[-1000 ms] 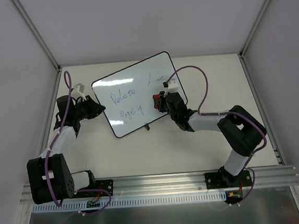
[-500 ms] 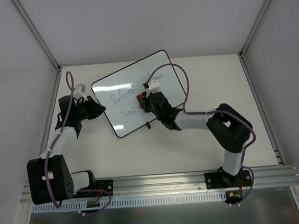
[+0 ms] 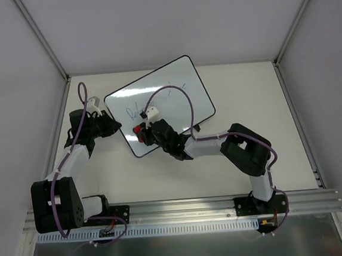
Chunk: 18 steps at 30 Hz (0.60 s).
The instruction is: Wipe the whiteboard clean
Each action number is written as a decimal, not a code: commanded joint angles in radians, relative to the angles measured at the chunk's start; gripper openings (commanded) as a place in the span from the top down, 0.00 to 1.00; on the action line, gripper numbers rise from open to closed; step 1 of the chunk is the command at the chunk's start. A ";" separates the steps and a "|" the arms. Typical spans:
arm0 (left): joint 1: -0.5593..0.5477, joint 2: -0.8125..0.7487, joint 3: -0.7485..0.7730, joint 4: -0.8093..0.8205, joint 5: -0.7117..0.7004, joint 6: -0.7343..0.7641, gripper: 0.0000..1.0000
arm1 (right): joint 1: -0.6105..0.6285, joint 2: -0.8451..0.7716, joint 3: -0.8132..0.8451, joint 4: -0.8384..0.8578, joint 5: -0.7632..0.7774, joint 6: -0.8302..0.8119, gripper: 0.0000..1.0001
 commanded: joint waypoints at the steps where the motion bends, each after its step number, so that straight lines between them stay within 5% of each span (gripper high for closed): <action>1: -0.058 -0.003 -0.013 -0.038 0.106 0.032 1.00 | -0.074 -0.011 -0.079 -0.135 0.110 0.035 0.99; 10: -0.060 -0.007 -0.002 -0.041 0.107 0.028 1.00 | -0.189 -0.181 -0.254 -0.135 0.340 -0.031 1.00; 18: -0.062 -0.009 0.010 -0.047 0.107 0.011 1.00 | -0.232 -0.171 -0.253 -0.134 0.307 -0.045 1.00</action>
